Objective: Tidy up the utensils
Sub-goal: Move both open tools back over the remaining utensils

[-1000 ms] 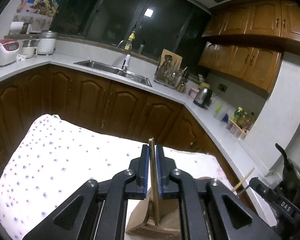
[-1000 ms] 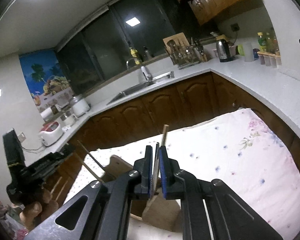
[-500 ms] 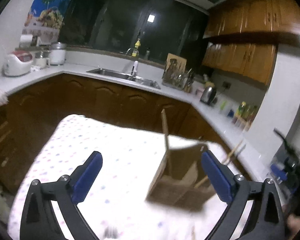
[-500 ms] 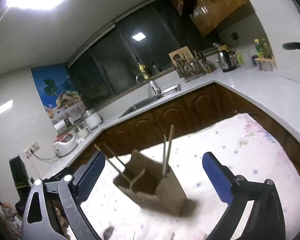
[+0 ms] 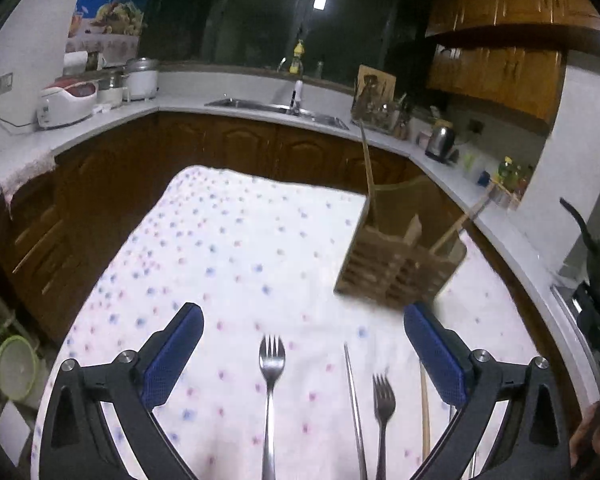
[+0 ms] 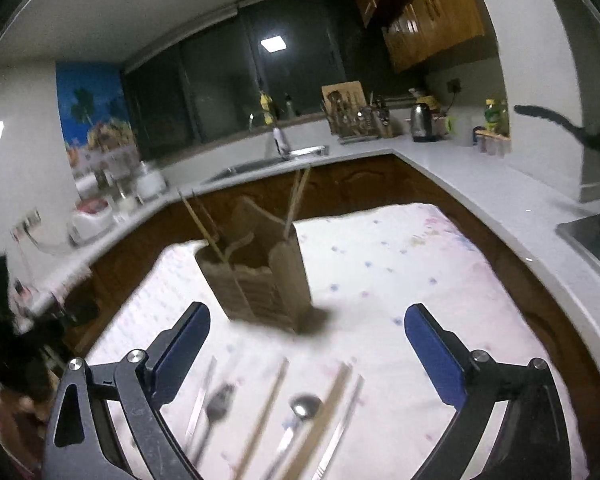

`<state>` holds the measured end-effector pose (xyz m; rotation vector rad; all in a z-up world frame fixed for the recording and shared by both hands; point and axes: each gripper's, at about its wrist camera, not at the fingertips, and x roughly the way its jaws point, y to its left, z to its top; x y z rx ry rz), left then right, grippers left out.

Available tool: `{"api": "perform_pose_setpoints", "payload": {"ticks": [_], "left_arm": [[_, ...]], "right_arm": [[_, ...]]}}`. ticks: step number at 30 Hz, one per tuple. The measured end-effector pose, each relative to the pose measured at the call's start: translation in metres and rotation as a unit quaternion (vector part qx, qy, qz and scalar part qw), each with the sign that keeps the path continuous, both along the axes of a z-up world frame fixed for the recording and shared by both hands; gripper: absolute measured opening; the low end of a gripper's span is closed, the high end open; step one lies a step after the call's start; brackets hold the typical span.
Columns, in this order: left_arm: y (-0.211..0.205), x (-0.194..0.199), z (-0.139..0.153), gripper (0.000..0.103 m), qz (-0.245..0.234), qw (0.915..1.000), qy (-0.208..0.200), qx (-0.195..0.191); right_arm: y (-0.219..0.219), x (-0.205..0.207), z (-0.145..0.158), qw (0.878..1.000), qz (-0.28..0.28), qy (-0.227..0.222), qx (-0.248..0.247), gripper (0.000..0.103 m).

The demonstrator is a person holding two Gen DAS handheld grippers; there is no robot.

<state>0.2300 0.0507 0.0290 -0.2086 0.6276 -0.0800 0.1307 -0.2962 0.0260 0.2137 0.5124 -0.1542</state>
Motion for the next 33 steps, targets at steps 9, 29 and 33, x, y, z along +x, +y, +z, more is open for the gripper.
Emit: {"api": "perform_pose_setpoints", "payload": {"ticks": [9, 29, 33], "left_arm": [[-0.013, -0.035, -0.008, 0.101, -0.018, 0.9989, 0.033, 0.026], [-0.022, -0.014, -0.020, 0.101, -0.019, 0.9953, 0.081, 0.050], [-0.028, -0.002, -0.025, 0.101, -0.031, 0.9940, 0.094, 0.047]], "right_arm": [[0.005, -0.039, -0.035, 0.999, -0.012, 0.036, 0.025, 0.099], [-0.004, -0.029, -0.059, 0.996, -0.019, 0.078, 0.046, 0.072], [-0.007, -0.021, -0.068, 0.994, -0.017, 0.096, 0.058, 0.056]]}}
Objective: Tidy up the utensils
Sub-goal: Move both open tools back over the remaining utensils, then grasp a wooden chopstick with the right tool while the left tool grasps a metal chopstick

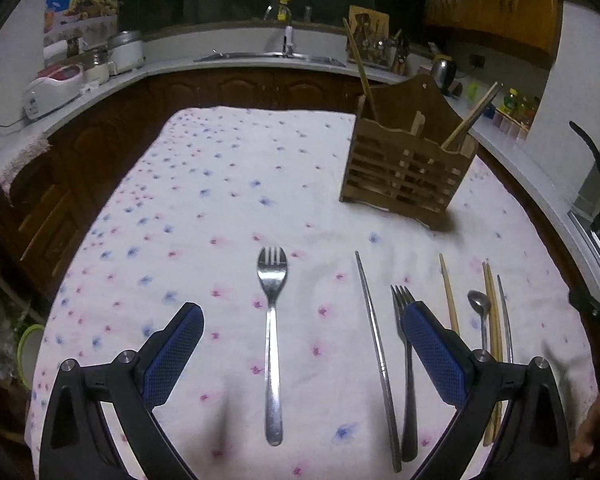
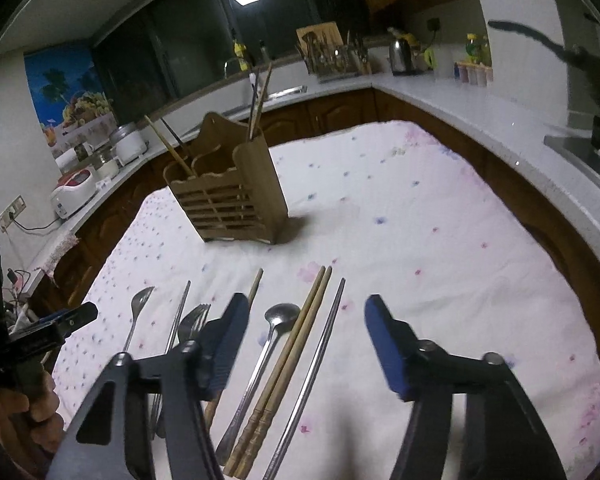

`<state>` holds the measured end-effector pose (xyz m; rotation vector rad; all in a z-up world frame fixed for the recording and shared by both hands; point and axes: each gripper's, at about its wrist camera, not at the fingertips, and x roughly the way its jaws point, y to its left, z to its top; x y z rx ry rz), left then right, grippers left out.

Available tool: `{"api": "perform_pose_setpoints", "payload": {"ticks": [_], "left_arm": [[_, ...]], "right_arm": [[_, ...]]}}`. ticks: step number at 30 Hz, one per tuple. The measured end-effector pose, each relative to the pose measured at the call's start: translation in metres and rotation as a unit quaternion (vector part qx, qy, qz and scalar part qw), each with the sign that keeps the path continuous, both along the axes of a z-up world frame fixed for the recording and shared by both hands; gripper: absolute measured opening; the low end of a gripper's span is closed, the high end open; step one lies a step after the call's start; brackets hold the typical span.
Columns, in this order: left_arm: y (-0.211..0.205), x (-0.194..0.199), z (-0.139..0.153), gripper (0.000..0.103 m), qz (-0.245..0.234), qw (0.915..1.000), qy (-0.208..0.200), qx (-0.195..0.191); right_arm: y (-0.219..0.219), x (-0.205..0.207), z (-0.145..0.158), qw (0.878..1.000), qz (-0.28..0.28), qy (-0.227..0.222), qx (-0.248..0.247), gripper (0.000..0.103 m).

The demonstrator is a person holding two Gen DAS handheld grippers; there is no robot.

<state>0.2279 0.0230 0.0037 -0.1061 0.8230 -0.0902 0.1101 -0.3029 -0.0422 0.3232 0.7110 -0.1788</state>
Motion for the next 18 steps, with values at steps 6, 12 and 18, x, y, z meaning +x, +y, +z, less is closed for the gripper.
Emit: {"api": "perform_pose_setpoints", "payload": {"ticks": [6, 12, 18], "left_arm": [[-0.012, 0.022, -0.011, 0.094, -0.015, 0.9994, 0.029, 0.011], [-0.019, 0.056, -0.027, 0.074, -0.023, 0.9975, 0.067, 0.006], [-0.029, 0.093, -0.046, 0.057, -0.040, 0.9937, 0.105, -0.001]], "right_arm": [[-0.004, 0.018, -0.015, 0.999, 0.010, 0.030, 0.021, 0.037], [-0.009, 0.041, -0.028, 0.997, 0.016, 0.060, 0.038, 0.022], [-0.014, 0.070, -0.045, 0.995, 0.020, 0.090, 0.044, 0.016]]}}
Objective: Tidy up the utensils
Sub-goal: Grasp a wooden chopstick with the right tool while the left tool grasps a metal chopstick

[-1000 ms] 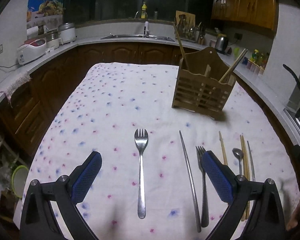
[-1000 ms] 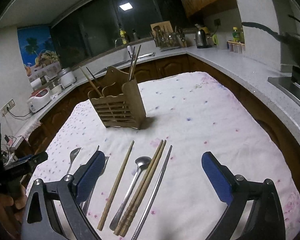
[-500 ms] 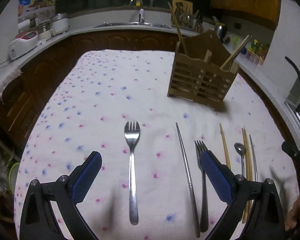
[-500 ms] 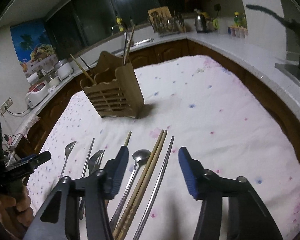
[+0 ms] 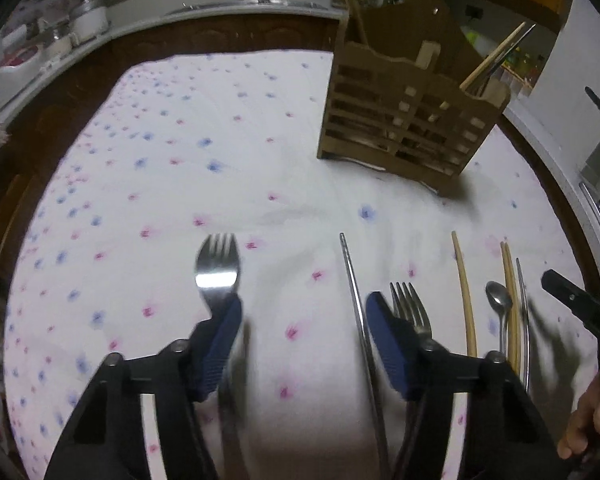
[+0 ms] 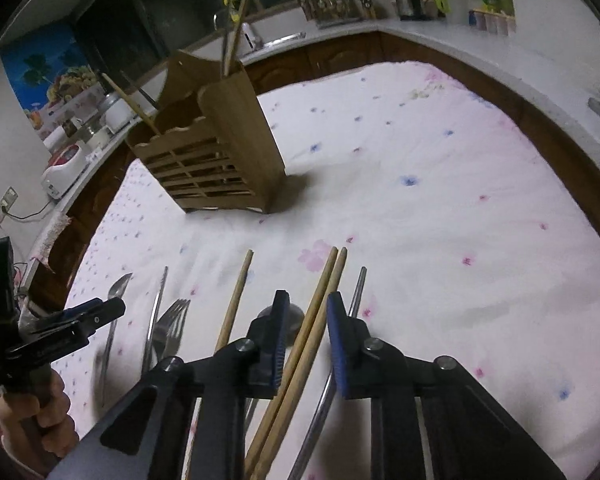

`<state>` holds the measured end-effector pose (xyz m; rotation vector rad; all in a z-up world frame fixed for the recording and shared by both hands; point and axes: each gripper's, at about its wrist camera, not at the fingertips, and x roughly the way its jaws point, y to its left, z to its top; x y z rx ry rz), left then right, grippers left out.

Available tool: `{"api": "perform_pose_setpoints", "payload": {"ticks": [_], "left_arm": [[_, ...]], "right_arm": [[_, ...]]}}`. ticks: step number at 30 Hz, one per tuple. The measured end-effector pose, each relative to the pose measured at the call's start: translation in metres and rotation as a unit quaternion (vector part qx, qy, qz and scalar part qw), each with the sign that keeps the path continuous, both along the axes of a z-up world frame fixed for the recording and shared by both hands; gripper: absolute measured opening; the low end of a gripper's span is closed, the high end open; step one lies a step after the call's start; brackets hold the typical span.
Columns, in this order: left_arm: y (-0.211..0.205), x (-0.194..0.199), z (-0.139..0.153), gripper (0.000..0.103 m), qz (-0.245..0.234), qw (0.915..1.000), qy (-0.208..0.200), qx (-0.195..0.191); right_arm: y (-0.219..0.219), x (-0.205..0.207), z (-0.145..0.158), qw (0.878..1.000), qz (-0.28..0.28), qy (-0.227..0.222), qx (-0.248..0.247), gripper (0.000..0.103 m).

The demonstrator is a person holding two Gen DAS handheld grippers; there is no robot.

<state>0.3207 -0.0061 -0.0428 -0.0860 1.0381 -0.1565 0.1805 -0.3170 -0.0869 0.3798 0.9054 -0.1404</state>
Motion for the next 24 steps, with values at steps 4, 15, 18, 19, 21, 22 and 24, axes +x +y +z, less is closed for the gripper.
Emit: {"api": "perform_pose_setpoints", "payload": {"ticks": [4, 15, 18, 19, 21, 22, 24], "left_arm": [[-0.005, 0.018, -0.010, 0.046, -0.010, 0.9997, 0.017, -0.013], [-0.029, 0.041, -0.031, 0.038, -0.041, 0.9986, 0.030, 0.018], [-0.032, 0.045, -0.032, 0.038, -0.045, 0.9984, 0.031, 0.018], [-0.032, 0.047, -0.033, 0.038, -0.047, 0.9983, 0.032, 0.016], [-0.034, 0.050, -0.034, 0.037, -0.050, 0.9981, 0.032, 0.015], [-0.035, 0.051, -0.034, 0.037, -0.052, 0.9980, 0.032, 0.018], [-0.042, 0.054, -0.036, 0.037, -0.059, 0.9972, 0.029, 0.035]], "right_arm": [[-0.003, 0.014, -0.010, 1.000, 0.004, 0.015, 0.004, 0.014], [-0.011, 0.030, -0.034, 0.999, 0.001, 0.048, 0.005, 0.011], [-0.020, 0.034, -0.035, 0.999, -0.006, 0.048, 0.017, 0.008], [-0.023, 0.034, -0.036, 0.999, -0.008, 0.048, 0.022, 0.006], [-0.026, 0.037, -0.036, 0.998, -0.009, 0.049, 0.025, 0.005], [-0.026, 0.039, -0.036, 0.998, -0.006, 0.052, 0.021, 0.005], [-0.023, 0.045, -0.036, 0.998, 0.002, 0.060, 0.009, 0.006]]}}
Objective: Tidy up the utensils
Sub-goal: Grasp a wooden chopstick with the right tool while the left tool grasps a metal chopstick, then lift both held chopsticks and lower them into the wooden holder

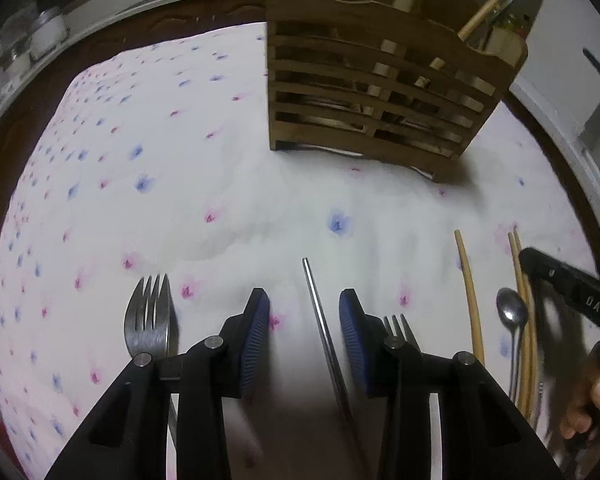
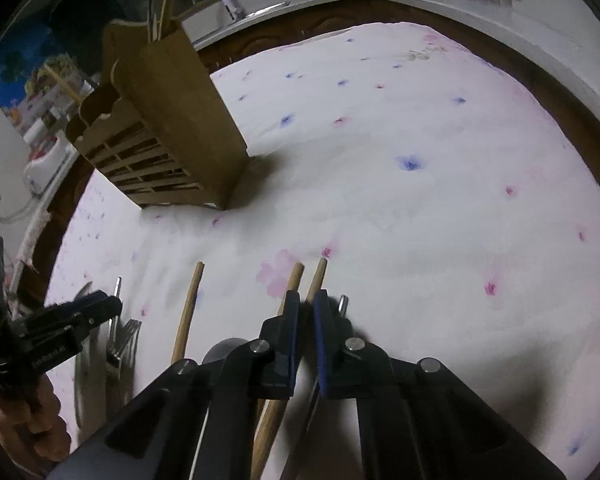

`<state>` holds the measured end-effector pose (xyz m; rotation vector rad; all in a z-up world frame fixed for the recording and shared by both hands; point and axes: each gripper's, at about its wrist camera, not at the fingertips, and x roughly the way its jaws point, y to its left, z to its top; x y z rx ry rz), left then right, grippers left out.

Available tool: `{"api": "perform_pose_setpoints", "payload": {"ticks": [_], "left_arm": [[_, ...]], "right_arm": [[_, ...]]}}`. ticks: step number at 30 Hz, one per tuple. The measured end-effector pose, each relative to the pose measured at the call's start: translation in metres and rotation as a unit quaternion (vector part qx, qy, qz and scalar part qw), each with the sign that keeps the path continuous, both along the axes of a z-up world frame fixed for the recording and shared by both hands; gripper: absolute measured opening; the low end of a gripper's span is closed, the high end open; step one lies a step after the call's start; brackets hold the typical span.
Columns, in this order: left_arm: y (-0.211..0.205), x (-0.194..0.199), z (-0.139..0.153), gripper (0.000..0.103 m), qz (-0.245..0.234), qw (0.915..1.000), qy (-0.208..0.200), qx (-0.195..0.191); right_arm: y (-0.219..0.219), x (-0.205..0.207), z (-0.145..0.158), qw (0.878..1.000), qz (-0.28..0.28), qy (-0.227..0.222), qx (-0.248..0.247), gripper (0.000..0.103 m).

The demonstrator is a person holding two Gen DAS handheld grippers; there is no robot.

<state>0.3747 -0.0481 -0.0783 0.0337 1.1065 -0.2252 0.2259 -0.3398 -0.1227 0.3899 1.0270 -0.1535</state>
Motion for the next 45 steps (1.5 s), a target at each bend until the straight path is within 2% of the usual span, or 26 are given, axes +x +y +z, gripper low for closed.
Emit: {"api": "perform_pose_setpoints", "payload": {"ticks": [6, 8, 13, 16, 19, 21, 23, 25, 27, 30, 37, 45], "left_arm": [[-0.010, 0.002, -0.002, 0.035, -0.017, 0.9996, -0.005, 0.024], [-0.007, 0.002, -0.002, 0.029, -0.024, 0.9995, 0.000, 0.021], [0.000, 0.005, 0.000, 0.026, -0.047, 0.9987, 0.009, 0.020], [-0.007, 0.006, 0.001, 0.026, -0.048, 0.9981, 0.001, 0.039], [-0.009, 0.006, 0.002, 0.025, -0.046, 0.9982, -0.001, 0.040], [-0.011, 0.005, 0.001, 0.023, -0.046, 0.9981, -0.005, 0.040], [-0.013, 0.002, 0.001, 0.012, -0.050, 0.9980, -0.011, 0.038], [-0.017, -0.001, 0.001, 0.007, -0.058, 0.9974, -0.018, 0.039], [-0.013, -0.004, 0.001, 0.006, -0.054, 0.9979, -0.019, 0.030], [-0.003, -0.012, 0.005, 0.002, -0.046, 0.9988, -0.013, 0.008], [0.016, -0.044, 0.032, 0.002, -0.043, 0.9981, -0.034, -0.027], [0.038, -0.091, 0.100, 0.002, -0.048, 0.9918, -0.103, -0.058]], "right_arm": [[0.000, 0.008, -0.001, 1.000, 0.015, 0.006, -0.006, 0.006], [-0.002, 0.006, 0.000, 1.000, 0.021, 0.009, -0.002, 0.006], [-0.011, 0.001, -0.001, 0.999, 0.027, 0.008, 0.023, 0.006], [-0.007, 0.006, -0.001, 1.000, 0.025, 0.006, 0.003, 0.006], [0.002, 0.010, 0.000, 0.999, 0.037, 0.013, -0.032, 0.006], [0.006, 0.013, 0.000, 0.998, 0.041, 0.017, -0.047, 0.007], [0.008, 0.017, 0.000, 0.997, 0.042, 0.019, -0.056, 0.008], [0.011, 0.021, 0.000, 0.996, 0.044, 0.021, -0.069, 0.008], [0.014, 0.020, 0.000, 0.996, 0.044, 0.018, -0.075, 0.008], [0.009, 0.010, 0.006, 0.999, 0.033, -0.001, -0.027, 0.006], [0.017, -0.021, 0.050, 0.997, 0.035, -0.064, -0.009, 0.005], [0.027, -0.056, 0.103, 0.991, 0.044, -0.123, 0.000, 0.005]]}}
